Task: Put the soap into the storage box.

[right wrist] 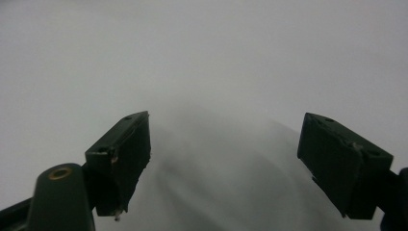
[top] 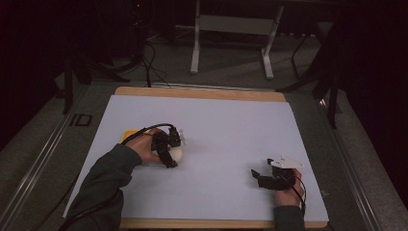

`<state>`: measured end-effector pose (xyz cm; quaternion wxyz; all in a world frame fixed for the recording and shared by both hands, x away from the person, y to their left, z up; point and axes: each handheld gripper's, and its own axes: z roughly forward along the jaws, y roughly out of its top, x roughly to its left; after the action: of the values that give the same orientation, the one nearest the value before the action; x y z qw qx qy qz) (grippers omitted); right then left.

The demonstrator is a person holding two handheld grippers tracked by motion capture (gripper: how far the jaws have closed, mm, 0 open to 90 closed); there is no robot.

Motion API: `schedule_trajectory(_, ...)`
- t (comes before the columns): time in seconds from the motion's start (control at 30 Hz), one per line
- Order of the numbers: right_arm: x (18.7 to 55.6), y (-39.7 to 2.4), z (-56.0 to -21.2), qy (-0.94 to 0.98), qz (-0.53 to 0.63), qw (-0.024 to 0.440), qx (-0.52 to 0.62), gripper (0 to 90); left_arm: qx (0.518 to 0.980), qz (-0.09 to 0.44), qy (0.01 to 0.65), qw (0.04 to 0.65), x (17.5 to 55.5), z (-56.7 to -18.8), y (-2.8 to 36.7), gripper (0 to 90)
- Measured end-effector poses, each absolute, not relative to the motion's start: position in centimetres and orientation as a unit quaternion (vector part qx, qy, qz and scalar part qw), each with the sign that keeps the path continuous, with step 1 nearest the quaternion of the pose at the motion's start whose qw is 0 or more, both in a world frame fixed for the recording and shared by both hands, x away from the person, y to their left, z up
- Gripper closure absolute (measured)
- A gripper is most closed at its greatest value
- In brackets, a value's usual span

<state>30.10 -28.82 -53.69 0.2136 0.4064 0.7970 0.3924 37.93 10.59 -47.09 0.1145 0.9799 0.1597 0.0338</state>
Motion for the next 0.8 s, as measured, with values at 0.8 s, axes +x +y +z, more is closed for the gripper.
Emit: schedule_trajectory(0.8, 30.1, -28.8, -53.7, 0.797, 0.392, 0.215, 0.407, 18.9, 0.955, 0.067, 0.264, 0.114, 39.7, -45.4, 15.4, 25.8)
